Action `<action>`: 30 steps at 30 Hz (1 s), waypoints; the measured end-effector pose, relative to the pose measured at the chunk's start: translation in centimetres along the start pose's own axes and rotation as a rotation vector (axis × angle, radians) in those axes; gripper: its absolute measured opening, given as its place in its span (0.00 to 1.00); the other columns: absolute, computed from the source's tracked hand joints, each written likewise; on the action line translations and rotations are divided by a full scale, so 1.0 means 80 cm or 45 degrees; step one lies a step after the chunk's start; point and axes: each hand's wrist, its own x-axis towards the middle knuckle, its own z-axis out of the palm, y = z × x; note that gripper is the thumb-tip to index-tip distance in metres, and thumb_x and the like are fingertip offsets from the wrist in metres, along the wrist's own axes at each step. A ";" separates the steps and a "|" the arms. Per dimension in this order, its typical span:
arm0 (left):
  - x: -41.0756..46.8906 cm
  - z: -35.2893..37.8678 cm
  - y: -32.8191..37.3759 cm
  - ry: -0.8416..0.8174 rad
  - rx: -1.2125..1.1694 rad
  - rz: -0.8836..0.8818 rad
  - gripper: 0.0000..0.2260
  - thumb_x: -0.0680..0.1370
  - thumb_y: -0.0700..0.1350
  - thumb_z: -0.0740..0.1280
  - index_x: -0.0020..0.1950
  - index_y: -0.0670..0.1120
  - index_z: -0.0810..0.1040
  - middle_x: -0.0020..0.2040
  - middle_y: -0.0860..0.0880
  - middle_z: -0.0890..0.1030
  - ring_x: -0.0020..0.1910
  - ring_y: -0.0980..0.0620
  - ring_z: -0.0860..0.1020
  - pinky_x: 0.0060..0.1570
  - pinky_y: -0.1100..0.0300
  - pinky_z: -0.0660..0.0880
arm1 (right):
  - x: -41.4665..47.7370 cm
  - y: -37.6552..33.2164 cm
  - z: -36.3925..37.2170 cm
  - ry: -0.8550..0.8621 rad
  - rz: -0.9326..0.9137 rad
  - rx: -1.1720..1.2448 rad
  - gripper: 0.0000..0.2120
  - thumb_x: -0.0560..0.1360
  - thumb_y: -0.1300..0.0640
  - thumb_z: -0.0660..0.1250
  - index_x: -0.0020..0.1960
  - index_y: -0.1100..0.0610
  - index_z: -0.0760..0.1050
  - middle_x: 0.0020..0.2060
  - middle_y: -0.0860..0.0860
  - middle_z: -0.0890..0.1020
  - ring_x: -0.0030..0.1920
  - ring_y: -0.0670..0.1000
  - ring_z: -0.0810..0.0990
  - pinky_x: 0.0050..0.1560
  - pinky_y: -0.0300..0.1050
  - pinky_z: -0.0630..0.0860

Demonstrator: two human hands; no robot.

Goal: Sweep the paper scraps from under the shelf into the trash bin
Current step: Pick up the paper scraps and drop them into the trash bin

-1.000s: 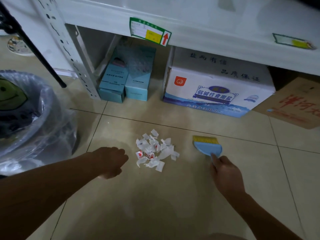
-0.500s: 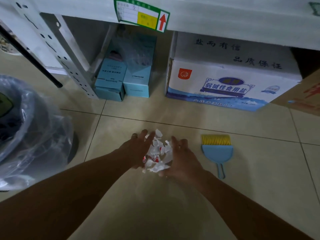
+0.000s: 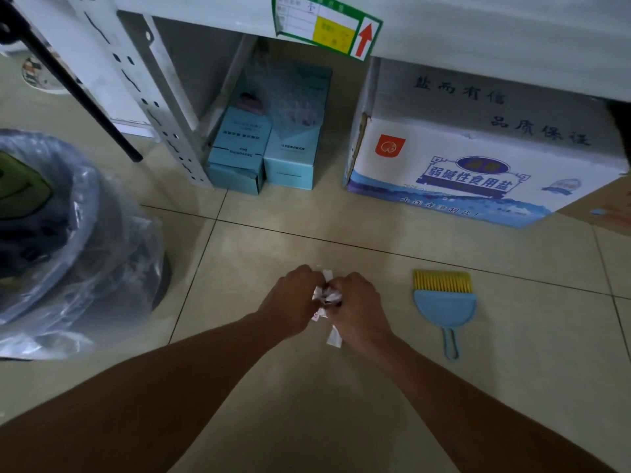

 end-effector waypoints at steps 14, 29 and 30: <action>-0.094 -0.195 0.063 0.247 0.139 0.151 0.18 0.72 0.45 0.69 0.29 0.57 0.62 0.31 0.57 0.68 0.32 0.59 0.70 0.30 0.65 0.59 | -0.057 -0.153 -0.142 0.191 -0.391 -0.001 0.08 0.66 0.57 0.76 0.44 0.51 0.83 0.36 0.48 0.80 0.38 0.47 0.79 0.40 0.38 0.72; -0.251 -0.410 -0.094 0.464 0.118 -0.449 0.15 0.68 0.45 0.77 0.54 0.53 0.82 0.50 0.49 0.83 0.44 0.51 0.81 0.47 0.54 0.78 | -0.009 -0.462 -0.059 -0.198 -0.842 -0.074 0.21 0.63 0.60 0.78 0.55 0.62 0.80 0.48 0.59 0.84 0.47 0.56 0.83 0.49 0.53 0.83; -0.249 -0.409 -0.106 0.399 0.150 -0.460 0.18 0.69 0.46 0.77 0.57 0.52 0.81 0.52 0.50 0.82 0.46 0.51 0.80 0.47 0.57 0.76 | -0.003 -0.463 -0.052 -0.263 -0.815 -0.144 0.22 0.65 0.61 0.76 0.58 0.63 0.78 0.51 0.59 0.83 0.49 0.57 0.82 0.51 0.54 0.82</action>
